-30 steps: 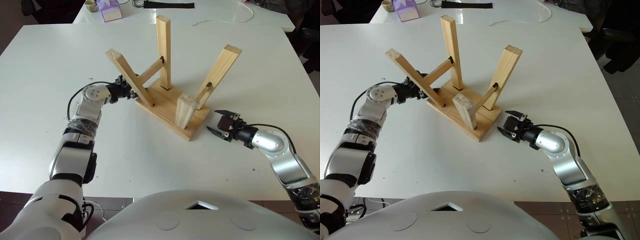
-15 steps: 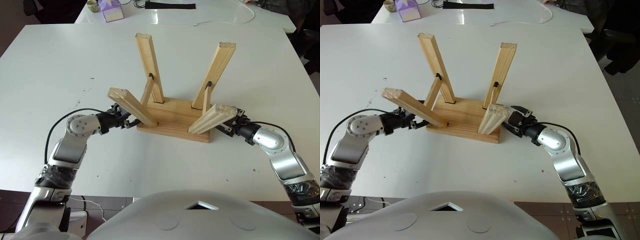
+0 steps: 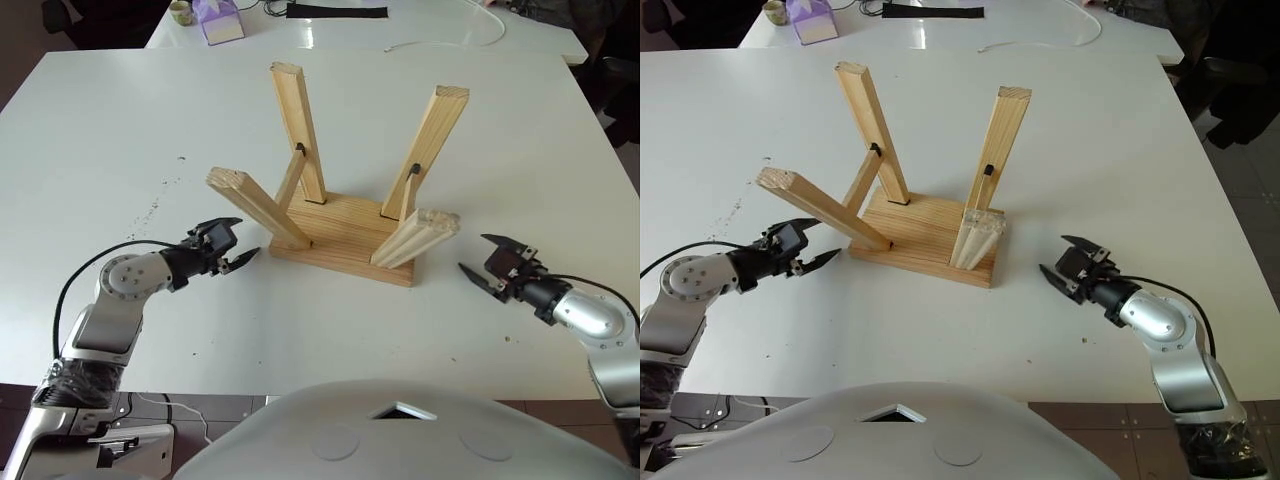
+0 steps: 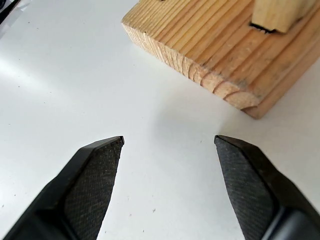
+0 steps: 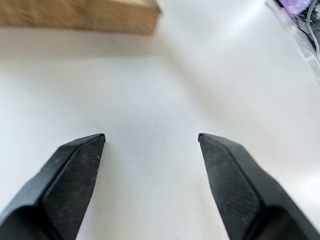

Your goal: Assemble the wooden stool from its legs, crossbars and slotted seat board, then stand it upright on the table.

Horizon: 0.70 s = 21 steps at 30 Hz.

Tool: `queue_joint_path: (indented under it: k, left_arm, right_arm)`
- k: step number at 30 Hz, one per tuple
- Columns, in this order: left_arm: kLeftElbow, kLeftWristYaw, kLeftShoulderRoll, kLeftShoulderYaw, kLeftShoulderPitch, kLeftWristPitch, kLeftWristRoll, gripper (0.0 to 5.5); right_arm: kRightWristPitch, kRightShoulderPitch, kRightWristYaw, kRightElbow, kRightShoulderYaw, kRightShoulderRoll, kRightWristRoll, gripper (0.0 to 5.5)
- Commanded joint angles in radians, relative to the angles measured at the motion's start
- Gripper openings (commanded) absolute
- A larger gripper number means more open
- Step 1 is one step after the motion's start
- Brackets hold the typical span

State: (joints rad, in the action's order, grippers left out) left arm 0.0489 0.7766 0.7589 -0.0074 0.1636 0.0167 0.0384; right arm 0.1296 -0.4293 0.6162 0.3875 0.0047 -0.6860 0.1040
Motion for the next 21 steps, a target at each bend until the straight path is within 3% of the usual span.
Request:
queue_joint_path:
  k: [1,9,21]
  left_arm:
    - [-0.059,-0.009,-0.007,0.002,-0.003,0.038,-0.015,3.39]
    - [-0.254,-0.027,-0.037,-0.056,-0.121,0.213,-0.080,3.39]
    - [0.029,0.163,-0.083,-0.133,0.015,0.169,0.166,3.39]
  right_arm:
    - [0.039,-0.009,-0.003,0.039,0.049,0.032,0.005,3.49]
    - [0.039,0.018,-0.020,0.011,0.105,0.047,0.038,3.49]
    - [0.093,0.023,0.024,0.082,0.144,0.070,-0.047,3.49]
